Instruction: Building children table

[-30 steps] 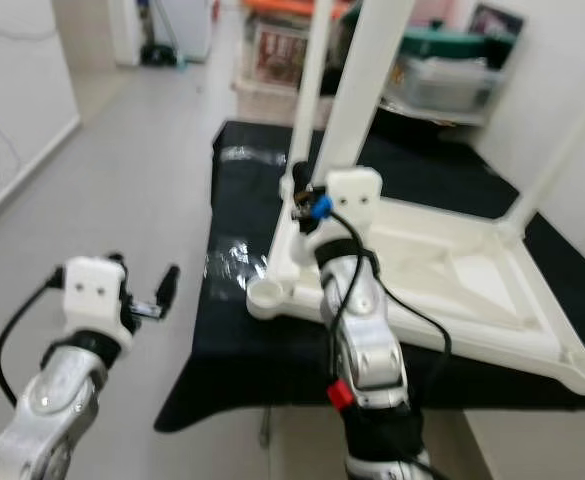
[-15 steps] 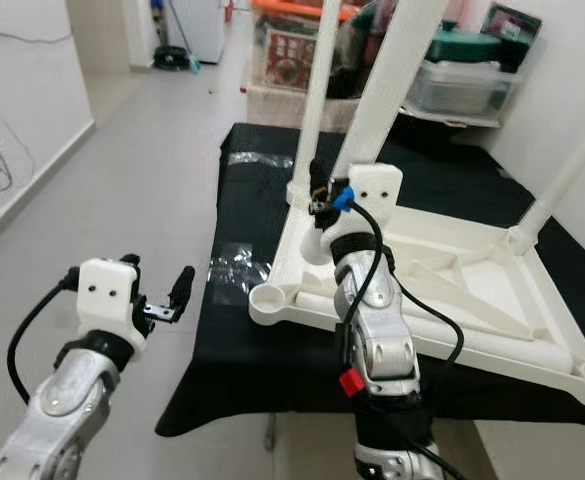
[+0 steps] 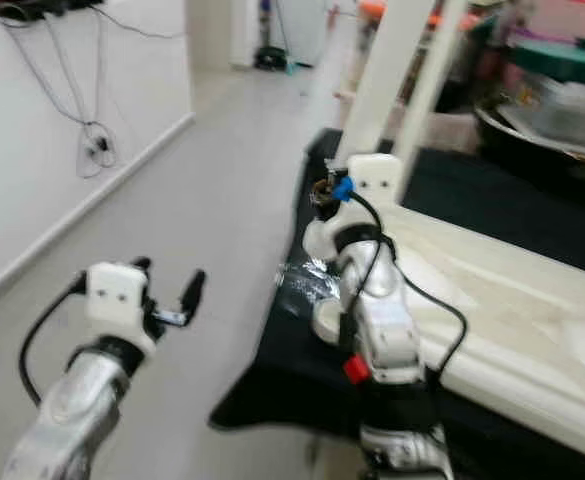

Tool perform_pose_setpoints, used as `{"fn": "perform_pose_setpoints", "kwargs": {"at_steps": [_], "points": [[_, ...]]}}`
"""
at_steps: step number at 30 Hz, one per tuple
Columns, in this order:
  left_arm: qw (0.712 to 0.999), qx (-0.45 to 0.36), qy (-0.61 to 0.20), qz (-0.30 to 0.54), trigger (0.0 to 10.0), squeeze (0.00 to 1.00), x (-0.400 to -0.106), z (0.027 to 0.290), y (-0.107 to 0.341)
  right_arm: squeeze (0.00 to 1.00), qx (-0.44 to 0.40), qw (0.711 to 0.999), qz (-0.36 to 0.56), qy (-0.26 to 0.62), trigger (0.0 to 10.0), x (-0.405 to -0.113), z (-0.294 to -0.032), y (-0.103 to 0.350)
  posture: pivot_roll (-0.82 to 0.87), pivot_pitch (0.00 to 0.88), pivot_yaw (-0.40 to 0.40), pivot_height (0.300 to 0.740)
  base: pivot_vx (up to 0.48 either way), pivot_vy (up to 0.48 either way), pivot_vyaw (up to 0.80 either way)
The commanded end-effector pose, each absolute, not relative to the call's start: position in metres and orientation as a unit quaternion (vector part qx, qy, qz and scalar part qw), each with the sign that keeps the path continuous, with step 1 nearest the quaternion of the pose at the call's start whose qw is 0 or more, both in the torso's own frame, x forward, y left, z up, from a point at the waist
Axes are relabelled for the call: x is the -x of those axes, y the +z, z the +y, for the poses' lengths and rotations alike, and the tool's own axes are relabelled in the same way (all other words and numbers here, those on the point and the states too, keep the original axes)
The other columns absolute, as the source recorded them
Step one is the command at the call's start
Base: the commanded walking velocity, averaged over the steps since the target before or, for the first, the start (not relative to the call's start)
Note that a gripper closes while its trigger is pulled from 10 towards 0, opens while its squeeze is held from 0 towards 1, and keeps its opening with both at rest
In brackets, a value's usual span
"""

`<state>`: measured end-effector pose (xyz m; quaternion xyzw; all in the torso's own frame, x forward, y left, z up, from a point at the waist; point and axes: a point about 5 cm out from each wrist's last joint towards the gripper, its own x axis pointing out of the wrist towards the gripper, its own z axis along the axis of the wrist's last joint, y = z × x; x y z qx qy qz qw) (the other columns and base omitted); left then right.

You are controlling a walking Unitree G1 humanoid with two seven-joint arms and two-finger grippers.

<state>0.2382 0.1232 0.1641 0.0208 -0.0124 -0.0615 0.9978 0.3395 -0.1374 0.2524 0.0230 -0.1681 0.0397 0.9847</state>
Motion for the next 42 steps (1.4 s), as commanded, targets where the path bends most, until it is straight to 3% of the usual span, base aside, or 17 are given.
{"fn": "perform_pose_setpoints", "kwargs": {"at_steps": [1,9,17,22,24,27,29,30,35,38,42], "points": [[0.997,-0.017,-0.074,-0.005,10.0,0.00,-0.233,0.116,0.163,0.00,-0.022,0.986,-0.166,0.017,10.0,-0.350,-0.152,0.254,0.08,0.041,-0.127,0.740,0.000,0.000,0.00],[0.996,-0.004,-0.085,0.005,10.0,0.00,-0.222,0.113,0.162,0.00,0.016,0.986,-0.166,0.004,10.0,-0.381,-0.173,0.268,0.09,0.095,-0.135,0.740,0.000,0.000,-0.40],[0.996,-0.006,-0.088,0.008,10.0,0.00,-0.219,0.114,0.162,0.00,0.028,0.986,-0.166,-0.014,10.0,-0.386,-0.179,0.271,0.09,0.109,-0.134,0.740,0.000,0.000,-0.80],[0.995,-0.007,-0.092,0.022,10.0,0.00,-0.214,0.115,0.159,0.00,-0.024,0.989,-0.135,0.057,10.0,-0.398,-0.173,0.265,0.09,0.130,-0.129,0.740,0.000,0.000,0.00],[0.993,0.004,-0.116,0.035,10.0,0.00,-0.206,0.111,0.157,0.00,-0.052,0.977,-0.126,0.166,10.0,-0.405,-0.165,0.269,0.10,0.147,-0.127,0.740,0.000,0.000,0.00],[0.993,0.004,-0.116,0.035,10.0,0.00,-0.206,0.111,0.157,0.00,-0.052,0.977,-0.126,0.166,10.0,-0.405,-0.165,0.269,0.10,0.147,-0.127,0.740,0.000,0.000,0.00],[0.991,0.015,-0.131,0.038,10.0,0.00,-0.202,0.108,0.158,0.00,-0.051,0.966,-0.126,0.218,10.0,-0.406,-0.162,0.274,0.11,0.158,-0.135,0.740,0.000,0.000,0.00],[0.986,0.031,-0.158,0.037,10.0,0.00,-0.193,0.102,0.164,0.00,-0.035,0.941,-0.122,0.314,10.0,-0.405,-0.159,0.284,0.12,0.174,-0.136,0.740,0.000,0.000,0.00],[0.985,0.032,-0.166,0.036,10.0,0.00,-0.190,0.100,0.166,0.00,-0.026,0.926,-0.121,0.357,10.0,-0.402,-0.158,0.287,0.13,0.182,-0.135,0.740,0.000,0.000,0.00],[0.984,0.027,-0.172,0.037,10.0,0.00,-0.185,0.101,0.168,0.00,-0.018,0.874,-0.103,0.475,10.0,-0.393,-0.163,0.290,0.14,0.192,-0.137,0.740,0.000,0.000,0.00],[0.984,0.024,-0.169,0.046,10.0,0.00,-0.180,0.105,0.167,0.00,-0.009,0.845,-0.108,0.524,10.0,-0.387,-0.175,0.289,0.15,0.200,-0.134,0.740,0.000,0.000,0.00]]}}
